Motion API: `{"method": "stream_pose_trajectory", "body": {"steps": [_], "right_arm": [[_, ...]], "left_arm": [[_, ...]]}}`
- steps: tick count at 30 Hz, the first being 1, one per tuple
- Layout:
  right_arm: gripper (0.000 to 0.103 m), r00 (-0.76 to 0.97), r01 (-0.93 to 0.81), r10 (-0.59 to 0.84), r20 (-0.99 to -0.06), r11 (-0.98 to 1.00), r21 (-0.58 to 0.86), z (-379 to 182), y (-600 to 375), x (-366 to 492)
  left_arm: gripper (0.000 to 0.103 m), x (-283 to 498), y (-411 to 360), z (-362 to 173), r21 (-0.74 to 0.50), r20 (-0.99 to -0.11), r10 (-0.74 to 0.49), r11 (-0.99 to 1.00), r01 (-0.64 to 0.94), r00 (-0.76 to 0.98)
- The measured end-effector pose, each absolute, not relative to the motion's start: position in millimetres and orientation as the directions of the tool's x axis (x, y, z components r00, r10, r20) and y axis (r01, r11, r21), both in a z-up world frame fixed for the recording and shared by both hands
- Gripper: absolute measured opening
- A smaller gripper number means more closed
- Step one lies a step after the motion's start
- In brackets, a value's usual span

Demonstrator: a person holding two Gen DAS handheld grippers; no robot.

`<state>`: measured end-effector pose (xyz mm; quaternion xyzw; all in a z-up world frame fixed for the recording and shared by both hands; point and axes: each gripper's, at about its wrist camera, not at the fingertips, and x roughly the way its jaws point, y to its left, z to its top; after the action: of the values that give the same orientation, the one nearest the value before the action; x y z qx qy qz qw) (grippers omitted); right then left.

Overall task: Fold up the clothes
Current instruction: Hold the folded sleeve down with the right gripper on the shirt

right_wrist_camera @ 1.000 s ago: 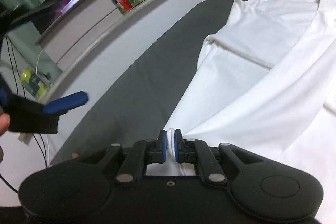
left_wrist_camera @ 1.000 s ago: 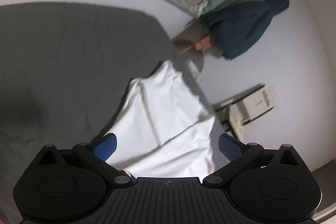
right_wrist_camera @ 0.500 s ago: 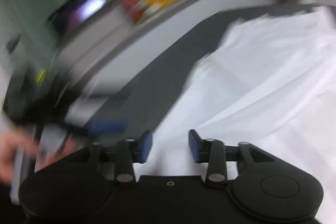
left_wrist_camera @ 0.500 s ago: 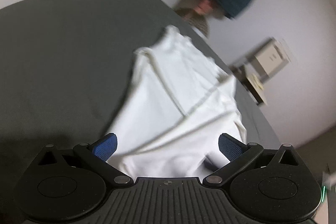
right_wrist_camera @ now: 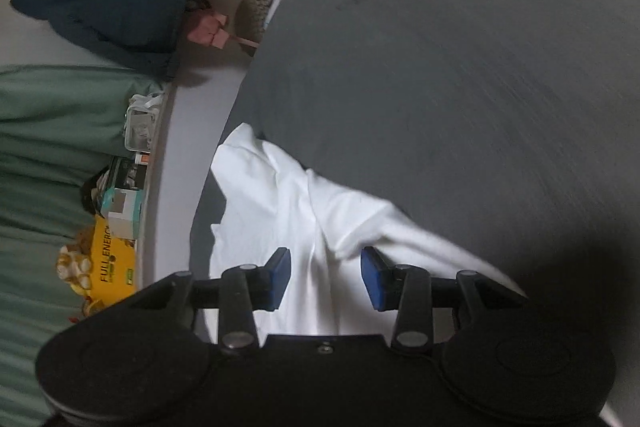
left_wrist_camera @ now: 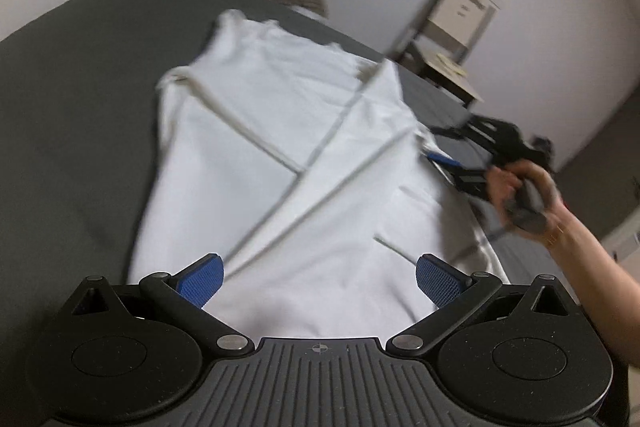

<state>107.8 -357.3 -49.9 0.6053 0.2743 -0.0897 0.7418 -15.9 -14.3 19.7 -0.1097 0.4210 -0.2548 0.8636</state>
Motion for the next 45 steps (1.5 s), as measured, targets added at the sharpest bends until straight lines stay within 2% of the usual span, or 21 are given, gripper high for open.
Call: {"method": "stream_pose_trajectory", "body": {"steps": [2, 9, 19, 22, 27, 31, 38, 39, 40, 41, 45], "right_arm": [[0.036, 0.845, 0.456, 0.176, -0.505, 0.255, 0.853, -53.6, -358.8, 104.7], [0.013, 0.86, 0.446, 0.121, -0.496, 0.292, 0.846, -64.2, -361.7, 101.8], [0.006, 0.896, 0.407, 0.099, -0.433, 0.205, 0.89, -61.9, -378.8, 97.0], [0.004, 0.889, 0.428, 0.097, -0.447, 0.17, 0.888, -70.5, -387.5, 95.0], [0.008, 0.887, 0.424, 0.133, -0.442, 0.144, 0.894, -74.1, -388.9, 96.2], [0.028, 0.884, 0.421, 0.139, -0.445, 0.174, 0.89, -70.2, -385.3, 101.5], [0.028, 0.879, 0.421, 0.144, -0.455, 0.218, 0.881, -70.9, -381.2, 112.6], [0.025, 0.878, 0.421, 0.145, -0.457, 0.224, 0.879, -71.1, -380.6, 114.2], [0.016, 0.877, 0.42, 0.146, -0.458, 0.23, 0.878, -71.2, -380.0, 115.8], [0.013, 0.876, 0.42, 0.146, -0.46, 0.236, 0.876, -71.3, -379.5, 117.4], [0.01, 0.878, 0.425, 0.135, -0.46, 0.224, 0.877, -74.5, -381.3, 114.6]], "left_arm": [[0.103, -16.8, -26.2, 18.3, -0.368, -0.678, -0.542, 0.835, 0.409, 0.496], [0.103, -16.8, -40.7, 13.9, -0.326, -0.708, -0.526, 0.835, 0.444, 0.471], [0.103, -13.9, -33.7, 8.6, -0.303, -0.718, -0.472, 0.873, 0.381, 0.511], [0.103, -15.5, -33.1, 7.9, -0.299, -0.722, -0.468, 0.875, 0.38, 0.51], [0.103, -18.3, -34.3, 7.1, -0.284, -0.728, -0.469, 0.87, 0.403, 0.5], [0.103, -19.9, -36.9, 6.1, -0.27, -0.728, -0.482, 0.855, 0.442, 0.488], [0.103, -13.4, -40.4, 6.0, -0.265, -0.712, -0.508, 0.834, 0.484, 0.485], [0.103, -12.1, -40.7, 6.6, -0.265, -0.708, -0.51, 0.833, 0.485, 0.488], [0.103, -10.4, -40.2, 7.1, -0.272, -0.703, -0.513, 0.834, 0.481, 0.492], [0.103, -8.9, -39.6, 7.5, -0.281, -0.698, -0.518, 0.834, 0.475, 0.495], [0.103, -7.0, -37.4, 5.6, -0.305, -0.697, -0.522, 0.836, 0.456, 0.491]]}}
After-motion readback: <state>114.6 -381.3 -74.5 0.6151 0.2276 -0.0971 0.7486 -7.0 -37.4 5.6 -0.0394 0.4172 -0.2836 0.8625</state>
